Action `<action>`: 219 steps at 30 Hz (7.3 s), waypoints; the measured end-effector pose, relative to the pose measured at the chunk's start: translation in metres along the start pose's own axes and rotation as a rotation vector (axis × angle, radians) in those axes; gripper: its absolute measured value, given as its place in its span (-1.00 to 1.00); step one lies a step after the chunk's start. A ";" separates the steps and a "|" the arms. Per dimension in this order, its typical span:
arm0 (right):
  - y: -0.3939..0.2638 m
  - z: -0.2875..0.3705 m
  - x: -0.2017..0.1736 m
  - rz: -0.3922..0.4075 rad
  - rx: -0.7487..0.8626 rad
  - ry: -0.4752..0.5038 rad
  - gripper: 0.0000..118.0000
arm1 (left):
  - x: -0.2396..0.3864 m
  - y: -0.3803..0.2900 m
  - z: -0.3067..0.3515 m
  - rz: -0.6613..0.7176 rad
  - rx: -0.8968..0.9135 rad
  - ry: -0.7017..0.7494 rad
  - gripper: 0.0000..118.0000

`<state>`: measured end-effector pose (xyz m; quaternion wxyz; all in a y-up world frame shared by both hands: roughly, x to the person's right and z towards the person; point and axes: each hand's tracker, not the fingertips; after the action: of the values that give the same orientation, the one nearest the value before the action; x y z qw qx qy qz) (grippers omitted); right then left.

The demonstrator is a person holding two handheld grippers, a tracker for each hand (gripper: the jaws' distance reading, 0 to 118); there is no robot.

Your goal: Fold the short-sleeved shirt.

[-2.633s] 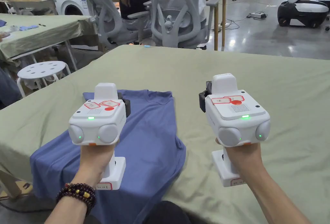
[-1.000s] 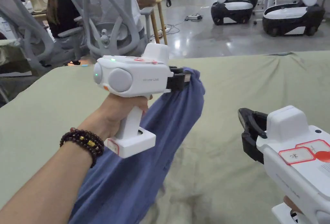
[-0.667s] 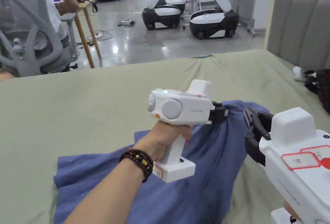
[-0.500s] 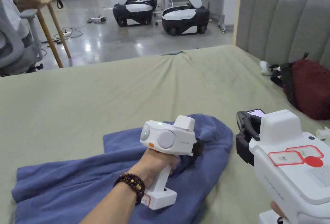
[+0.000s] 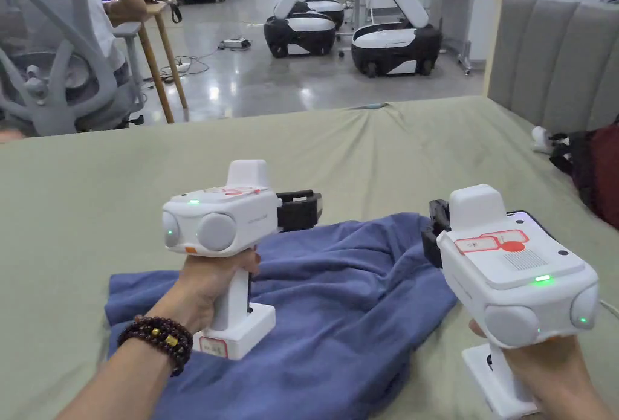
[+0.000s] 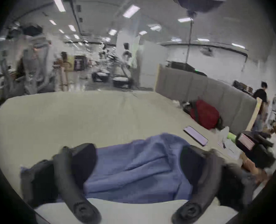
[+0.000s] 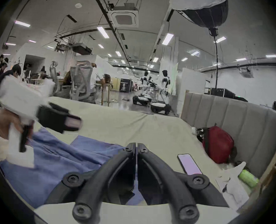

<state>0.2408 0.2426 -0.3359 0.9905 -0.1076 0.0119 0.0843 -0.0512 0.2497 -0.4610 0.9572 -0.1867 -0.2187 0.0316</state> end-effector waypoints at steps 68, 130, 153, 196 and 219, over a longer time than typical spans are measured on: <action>-0.026 -0.154 0.067 -0.132 -0.329 0.028 -0.94 | -0.188 -0.015 0.018 0.179 -0.148 0.426 -0.97; -0.101 -0.070 0.046 0.074 -0.564 0.089 -0.93 | -0.156 -0.146 0.137 0.081 -0.307 0.421 -0.97; -0.038 -0.027 0.051 -0.034 -0.373 0.042 -1.00 | -0.150 -0.092 0.169 0.140 -0.205 0.501 -1.00; -0.007 -0.337 0.004 0.198 -0.780 0.316 -0.58 | -0.179 -0.131 0.127 0.193 -0.370 0.474 -0.96; 0.203 -0.178 0.083 0.108 -0.263 0.061 -0.96 | -0.158 0.106 0.108 0.040 -0.049 0.426 -0.96</action>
<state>0.2875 0.4134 -0.5557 0.9611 -0.2381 0.0368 0.1350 -0.2378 0.3626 -0.4748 0.9762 -0.2166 -0.0085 0.0052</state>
